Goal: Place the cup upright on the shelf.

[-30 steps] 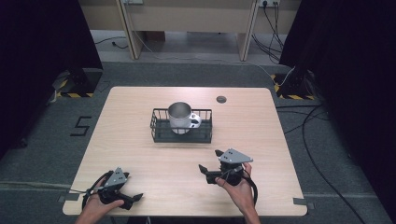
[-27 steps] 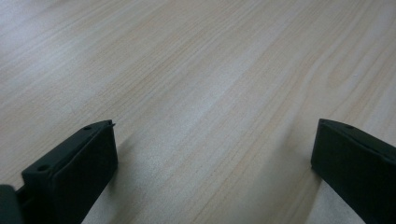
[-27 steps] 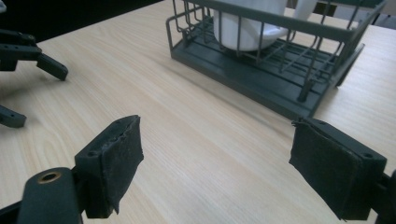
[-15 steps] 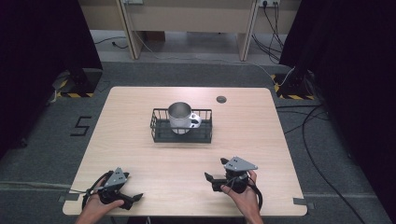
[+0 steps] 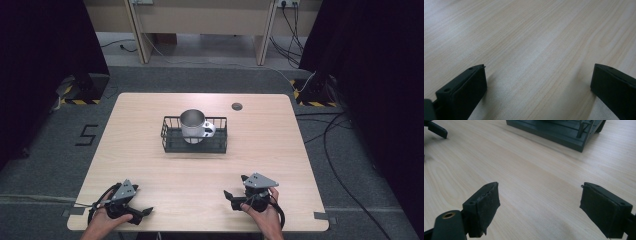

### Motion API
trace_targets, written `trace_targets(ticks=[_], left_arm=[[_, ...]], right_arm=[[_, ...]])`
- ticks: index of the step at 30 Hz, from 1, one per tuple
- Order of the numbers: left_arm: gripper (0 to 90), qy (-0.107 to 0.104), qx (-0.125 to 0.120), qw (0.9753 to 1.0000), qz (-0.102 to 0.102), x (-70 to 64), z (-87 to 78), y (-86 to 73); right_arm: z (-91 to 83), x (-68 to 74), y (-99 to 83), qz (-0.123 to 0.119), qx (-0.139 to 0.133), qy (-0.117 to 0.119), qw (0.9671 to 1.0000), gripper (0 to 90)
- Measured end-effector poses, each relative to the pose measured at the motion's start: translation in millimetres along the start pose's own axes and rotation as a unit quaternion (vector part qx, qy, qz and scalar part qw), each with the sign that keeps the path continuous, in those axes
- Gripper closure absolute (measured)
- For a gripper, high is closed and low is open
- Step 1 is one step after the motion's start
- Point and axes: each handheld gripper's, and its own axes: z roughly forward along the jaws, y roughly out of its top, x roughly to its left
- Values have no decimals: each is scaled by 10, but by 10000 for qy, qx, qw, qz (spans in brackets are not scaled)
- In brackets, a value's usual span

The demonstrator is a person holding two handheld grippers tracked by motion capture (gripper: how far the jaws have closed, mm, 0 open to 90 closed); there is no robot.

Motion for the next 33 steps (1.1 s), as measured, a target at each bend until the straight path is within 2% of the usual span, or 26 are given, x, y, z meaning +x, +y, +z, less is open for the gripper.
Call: trace_targets(ticks=[13,26,27,30,33], left_arm=[[0,-5,6,10000,2,0,-1,0],[0,-5,7,10000,3,0,-2,0],[0,-5,5,10000,2,0,-1,0],[0,-5,7,10000,3,0,-2,0],[0,-5,7,10000,5,0,-2,0]], right_arm=[[0,6,-106,-8,227,-58,9997,158],[55,-17,-209,-51,726,-169,9972,158],[70,-18,-223,-76,820,-179,9964,153],[79,-5,-229,-239,884,-255,9955,151],[82,2,-230,-249,893,-263,9953,144]])
